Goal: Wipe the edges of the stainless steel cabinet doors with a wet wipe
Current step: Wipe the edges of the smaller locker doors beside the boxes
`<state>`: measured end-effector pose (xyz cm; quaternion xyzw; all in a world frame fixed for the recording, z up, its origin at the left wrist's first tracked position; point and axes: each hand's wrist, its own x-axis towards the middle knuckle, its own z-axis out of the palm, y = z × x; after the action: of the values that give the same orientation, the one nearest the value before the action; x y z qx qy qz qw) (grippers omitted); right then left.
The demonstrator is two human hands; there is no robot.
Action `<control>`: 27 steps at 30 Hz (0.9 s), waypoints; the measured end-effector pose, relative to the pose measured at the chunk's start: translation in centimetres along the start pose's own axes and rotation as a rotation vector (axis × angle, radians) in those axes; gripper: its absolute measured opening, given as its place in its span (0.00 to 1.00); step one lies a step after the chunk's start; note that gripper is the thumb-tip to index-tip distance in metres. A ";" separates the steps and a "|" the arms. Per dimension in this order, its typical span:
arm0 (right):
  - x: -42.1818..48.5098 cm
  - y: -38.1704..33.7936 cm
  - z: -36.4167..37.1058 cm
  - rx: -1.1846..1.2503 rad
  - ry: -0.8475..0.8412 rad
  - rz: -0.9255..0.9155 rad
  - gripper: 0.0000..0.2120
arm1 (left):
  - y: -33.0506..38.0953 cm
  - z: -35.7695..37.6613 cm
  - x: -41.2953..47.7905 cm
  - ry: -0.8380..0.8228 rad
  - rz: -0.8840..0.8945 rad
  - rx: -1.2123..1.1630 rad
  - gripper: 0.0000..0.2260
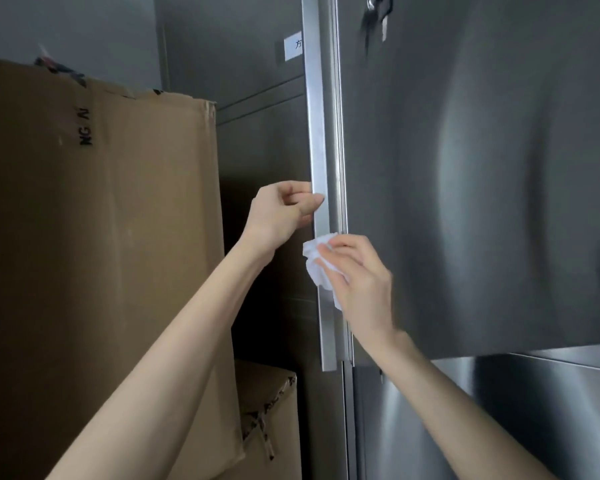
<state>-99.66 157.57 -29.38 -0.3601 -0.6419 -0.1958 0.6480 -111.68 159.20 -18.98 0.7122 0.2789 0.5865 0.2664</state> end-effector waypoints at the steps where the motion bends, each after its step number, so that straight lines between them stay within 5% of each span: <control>1: -0.3 -0.5 0.2 0.039 0.076 0.025 0.09 | -0.1 0.0 -0.1 0.013 0.010 -0.007 0.09; 5: -5.2 -0.5 1.5 0.043 0.305 0.032 0.11 | 0.1 0.2 -0.1 0.050 0.034 -0.004 0.10; 10: -9.1 0.6 0.5 -0.045 0.181 0.046 0.16 | 0.6 0.2 -0.2 0.056 0.017 0.025 0.13; 18: -8.7 -0.4 1.3 0.047 0.292 0.054 0.10 | 0.8 0.3 -0.7 0.071 0.042 0.039 0.09; 24: -16.3 1.1 -1.2 -0.133 0.043 0.013 0.12 | 1.1 0.4 -0.9 0.086 0.052 0.102 0.07; 27: -14.3 1.1 -3.6 -0.168 0.196 -0.018 0.07 | 1.3 0.2 -1.2 0.068 0.078 0.088 0.08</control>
<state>-97.82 152.79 -43.21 -0.3865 -0.5601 -0.2891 0.6733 -111.58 157.43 -18.90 0.7132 0.2855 0.6074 0.2023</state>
